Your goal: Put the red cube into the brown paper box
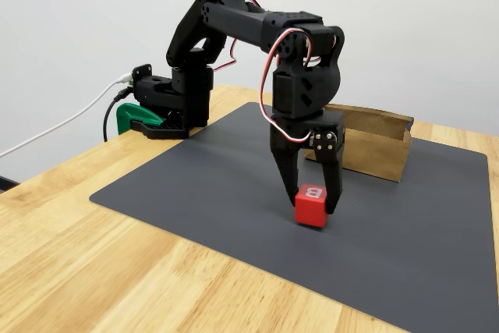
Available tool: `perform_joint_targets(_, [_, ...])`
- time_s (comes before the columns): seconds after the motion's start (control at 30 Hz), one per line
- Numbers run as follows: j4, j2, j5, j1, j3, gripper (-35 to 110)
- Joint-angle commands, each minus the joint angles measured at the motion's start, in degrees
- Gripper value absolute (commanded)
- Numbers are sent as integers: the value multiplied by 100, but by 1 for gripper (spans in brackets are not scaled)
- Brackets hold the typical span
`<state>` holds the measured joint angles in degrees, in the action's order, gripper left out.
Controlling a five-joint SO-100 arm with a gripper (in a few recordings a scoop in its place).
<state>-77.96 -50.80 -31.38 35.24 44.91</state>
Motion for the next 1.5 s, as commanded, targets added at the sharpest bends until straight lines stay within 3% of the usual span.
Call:
perform_joint_targets(0.0, [264,-800,62,9,149,4])
perform_joint_targets(0.67, [3542,-5010,281,-844,4948,3])
perform_joint_targets(1.17, [3577,-7515,800,-1969,6618,3])
perform_joint_targets(1.47, [4175,-7137,1143,-2725,7093,3])
